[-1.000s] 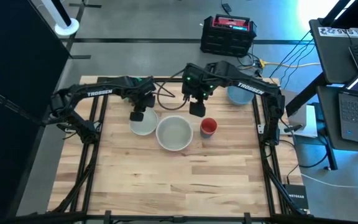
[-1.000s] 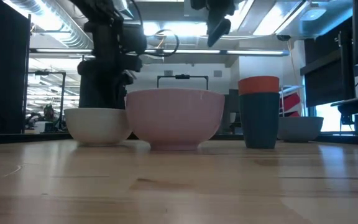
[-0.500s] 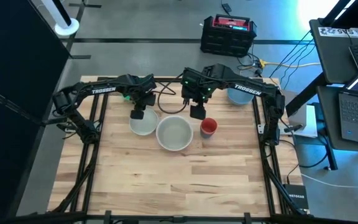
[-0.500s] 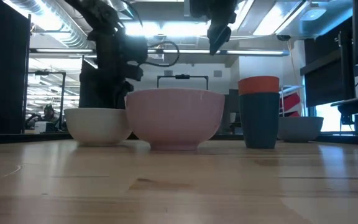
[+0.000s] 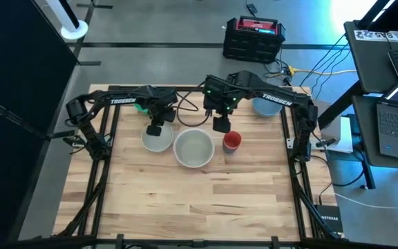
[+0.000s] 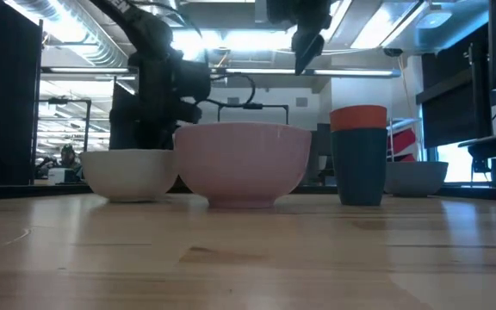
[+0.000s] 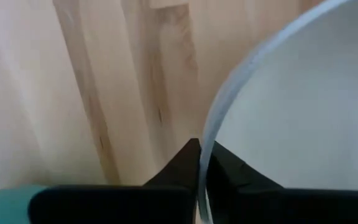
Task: Nest bowls inside each other
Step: Stack the white bowl on top of gray bowl
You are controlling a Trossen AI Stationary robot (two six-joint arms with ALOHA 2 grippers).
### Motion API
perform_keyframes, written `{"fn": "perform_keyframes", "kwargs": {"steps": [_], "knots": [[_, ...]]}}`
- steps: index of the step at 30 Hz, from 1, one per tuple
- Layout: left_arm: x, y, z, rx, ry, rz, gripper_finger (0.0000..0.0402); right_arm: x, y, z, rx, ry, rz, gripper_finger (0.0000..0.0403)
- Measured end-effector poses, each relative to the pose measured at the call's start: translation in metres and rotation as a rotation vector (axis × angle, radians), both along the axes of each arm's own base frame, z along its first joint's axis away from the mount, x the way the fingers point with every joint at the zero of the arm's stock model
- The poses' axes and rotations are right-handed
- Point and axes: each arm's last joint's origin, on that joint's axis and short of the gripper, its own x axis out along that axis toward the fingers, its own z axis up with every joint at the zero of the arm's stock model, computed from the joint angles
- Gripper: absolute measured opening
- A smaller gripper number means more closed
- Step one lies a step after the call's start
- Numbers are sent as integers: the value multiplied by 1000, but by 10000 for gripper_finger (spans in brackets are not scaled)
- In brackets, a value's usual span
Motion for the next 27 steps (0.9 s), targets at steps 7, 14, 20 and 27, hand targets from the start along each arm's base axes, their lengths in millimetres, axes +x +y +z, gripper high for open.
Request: {"fn": "perform_keyframes", "kwargs": {"steps": [7, 14, 20, 27], "knots": [[22, -22, 67, 52, -133, -81, 1, -31, 25, 29, -27, -20, -81, 233], [30, -52, 140, 96, -297, -176, 0, -66, 48, 53, -46, -49, -159, 223], [73, -65, 146, 94, -349, -224, 0, -90, 73, 37, -82, 6, -196, 221], [130, -55, 115, 35, -337, -215, 0, -124, 98, 7, -15, -7, -279, 221]]}}
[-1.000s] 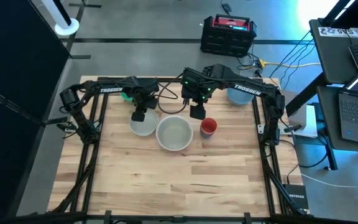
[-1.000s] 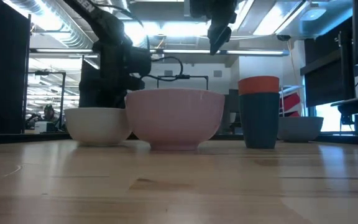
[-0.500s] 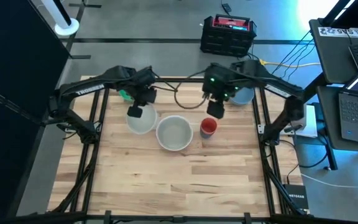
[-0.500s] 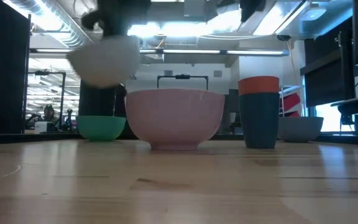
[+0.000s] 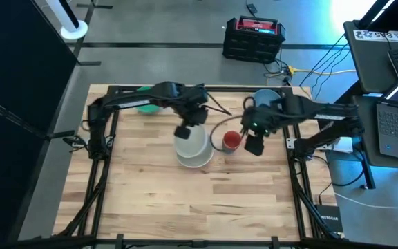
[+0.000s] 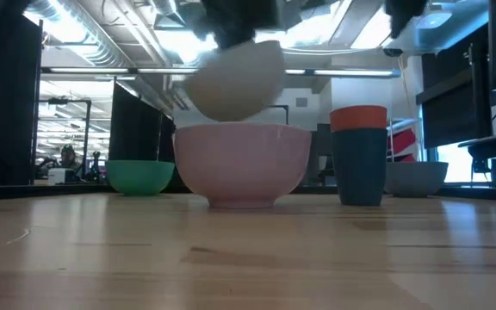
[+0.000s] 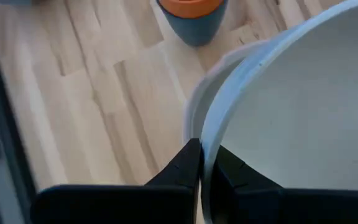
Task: Nest bowls inside each other
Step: Stack the white bowl on top of gray bowl
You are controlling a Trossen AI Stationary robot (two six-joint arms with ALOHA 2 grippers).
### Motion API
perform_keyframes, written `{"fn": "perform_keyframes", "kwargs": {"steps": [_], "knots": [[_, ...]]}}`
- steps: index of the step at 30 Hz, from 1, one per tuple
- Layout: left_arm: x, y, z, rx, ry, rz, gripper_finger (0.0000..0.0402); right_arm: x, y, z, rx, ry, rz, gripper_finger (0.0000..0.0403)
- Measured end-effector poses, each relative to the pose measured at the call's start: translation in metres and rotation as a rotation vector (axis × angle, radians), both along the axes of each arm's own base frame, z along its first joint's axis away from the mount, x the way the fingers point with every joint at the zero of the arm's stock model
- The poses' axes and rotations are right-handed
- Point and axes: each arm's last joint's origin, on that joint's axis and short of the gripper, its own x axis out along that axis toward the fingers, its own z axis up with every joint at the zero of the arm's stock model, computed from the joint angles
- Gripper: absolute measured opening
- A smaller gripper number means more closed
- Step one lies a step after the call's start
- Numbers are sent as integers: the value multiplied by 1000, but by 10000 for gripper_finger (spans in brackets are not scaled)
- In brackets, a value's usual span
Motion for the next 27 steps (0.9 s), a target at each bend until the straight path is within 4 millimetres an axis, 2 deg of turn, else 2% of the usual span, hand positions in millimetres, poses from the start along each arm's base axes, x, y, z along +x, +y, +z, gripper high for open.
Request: {"fn": "perform_keyframes", "kwargs": {"steps": [5, 18, 21, 27], "knots": [[15, 3, -32, -53, 119, -9, 0, -16, 10, -7, 27, -19, -28, 221], [31, 4, -68, -82, 177, -22, 0, -26, 14, -6, 7, -58, -30, 221], [30, 7, -69, -88, 188, -11, 9, -26, 14, -6, -4, -61, -31, 221], [29, 6, -69, -94, 196, 2, 60, -24, 13, -5, -20, -81, -14, 221]]}}
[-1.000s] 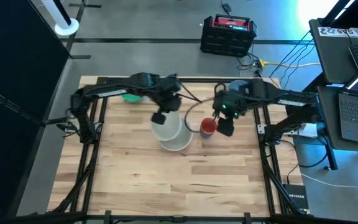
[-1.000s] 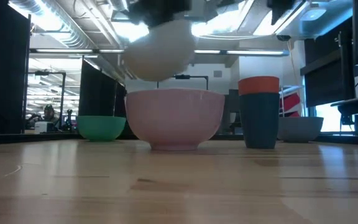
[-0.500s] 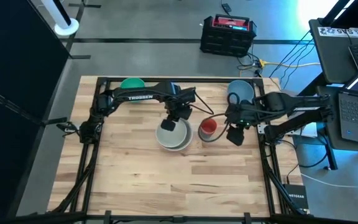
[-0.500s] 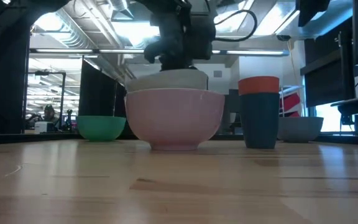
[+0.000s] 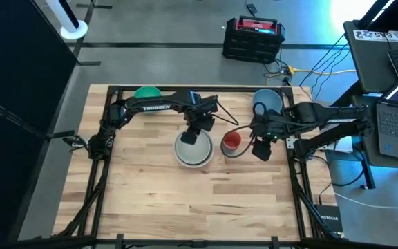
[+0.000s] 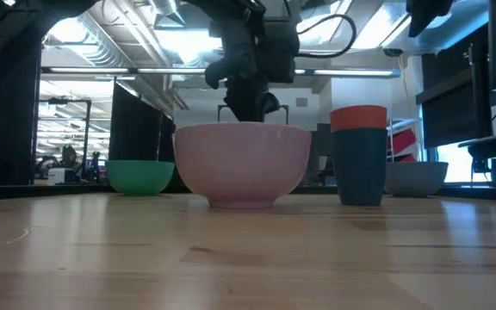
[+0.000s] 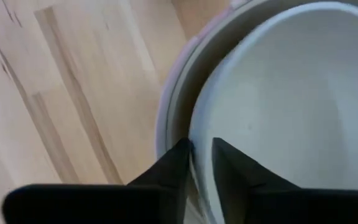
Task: Nest bowls inside each other
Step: Stack the white bowl on top of gray bowl, then stack the blue bowl on top of the white bowl
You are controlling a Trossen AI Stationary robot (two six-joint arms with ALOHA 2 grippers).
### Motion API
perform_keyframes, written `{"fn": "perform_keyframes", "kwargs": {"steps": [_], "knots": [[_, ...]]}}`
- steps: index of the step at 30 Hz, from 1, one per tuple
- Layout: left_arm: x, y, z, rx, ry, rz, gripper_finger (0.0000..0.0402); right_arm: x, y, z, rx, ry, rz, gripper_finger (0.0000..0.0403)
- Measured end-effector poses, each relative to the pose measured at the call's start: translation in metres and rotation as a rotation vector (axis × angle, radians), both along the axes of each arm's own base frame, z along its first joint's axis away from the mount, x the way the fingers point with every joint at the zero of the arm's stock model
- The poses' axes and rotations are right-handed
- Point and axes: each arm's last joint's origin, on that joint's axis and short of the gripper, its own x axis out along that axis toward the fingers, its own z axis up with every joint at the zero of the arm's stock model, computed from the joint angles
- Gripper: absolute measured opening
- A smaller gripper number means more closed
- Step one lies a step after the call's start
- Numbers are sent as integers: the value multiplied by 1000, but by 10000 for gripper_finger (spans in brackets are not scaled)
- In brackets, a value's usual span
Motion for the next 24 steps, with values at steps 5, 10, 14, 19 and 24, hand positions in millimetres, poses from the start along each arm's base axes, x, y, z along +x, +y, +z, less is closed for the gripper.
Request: {"fn": "perform_keyframes", "kwargs": {"steps": [5, 10, 14, 19, 24], "knots": [[1, -3, 1, 2, -2, -12, 108, 3, -1, 1, -51, -39, 3, 221], [-17, 0, 32, 51, -18, 67, 134, 18, -20, -7, -121, -3, -80, 221], [-41, 3, 69, 95, -57, 174, 144, 33, -43, -17, -169, 46, -174, 221], [-76, 3, 112, 145, -111, 311, 157, 47, -77, -31, -221, 115, -288, 221], [-120, 1, 156, 169, -204, 418, 162, 53, -137, -65, -208, 334, -409, 221]]}}
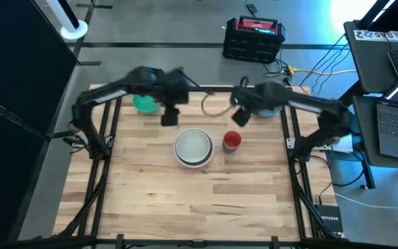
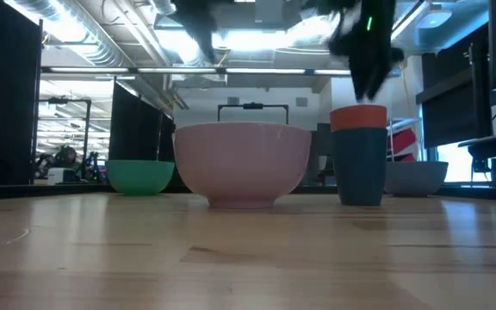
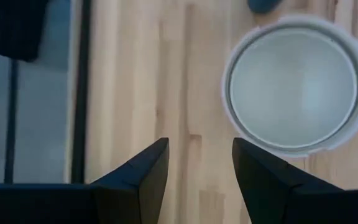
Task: Nest bowls inside each other
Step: Stack the blue bowl on top of the white bowl
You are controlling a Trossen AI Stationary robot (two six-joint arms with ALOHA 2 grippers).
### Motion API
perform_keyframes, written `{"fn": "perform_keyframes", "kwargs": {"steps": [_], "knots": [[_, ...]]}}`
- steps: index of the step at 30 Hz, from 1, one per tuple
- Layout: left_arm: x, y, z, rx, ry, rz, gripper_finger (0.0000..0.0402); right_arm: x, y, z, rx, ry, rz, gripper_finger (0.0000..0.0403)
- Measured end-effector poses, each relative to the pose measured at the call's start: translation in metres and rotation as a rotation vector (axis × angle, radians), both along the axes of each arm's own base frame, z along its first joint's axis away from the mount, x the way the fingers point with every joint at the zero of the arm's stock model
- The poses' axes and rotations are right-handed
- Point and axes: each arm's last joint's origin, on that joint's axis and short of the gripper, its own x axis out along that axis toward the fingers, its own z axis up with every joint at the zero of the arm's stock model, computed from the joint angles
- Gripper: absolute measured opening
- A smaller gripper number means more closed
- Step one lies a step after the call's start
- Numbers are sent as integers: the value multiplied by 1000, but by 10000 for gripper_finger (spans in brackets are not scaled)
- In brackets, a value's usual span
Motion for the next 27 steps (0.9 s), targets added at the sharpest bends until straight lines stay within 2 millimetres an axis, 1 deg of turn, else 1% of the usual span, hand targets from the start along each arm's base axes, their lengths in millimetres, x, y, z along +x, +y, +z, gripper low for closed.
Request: {"fn": "perform_keyframes", "kwargs": {"steps": [2, 5, 7, 10, 13, 27], "knots": [[-18, 0, 16, 19, -47, 15, 162, -5, -25, -15, 47, 90, -64, 221], [-46, 0, 36, 53, -101, 26, 162, -13, -53, -28, 80, 136, -131, 221], [-61, 0, 47, 76, -135, 37, 162, -17, -67, -32, 87, 126, -174, 221], [-83, 2, 60, 113, -176, 59, 162, -24, -81, -33, 137, 63, -222, 221], [-100, 4, 69, 142, -206, 83, 162, -28, -88, -36, 181, 8, -249, 221], [-123, 11, 77, 200, -214, 106, 162, -53, -90, -104, 313, 18, -339, 221]]}}
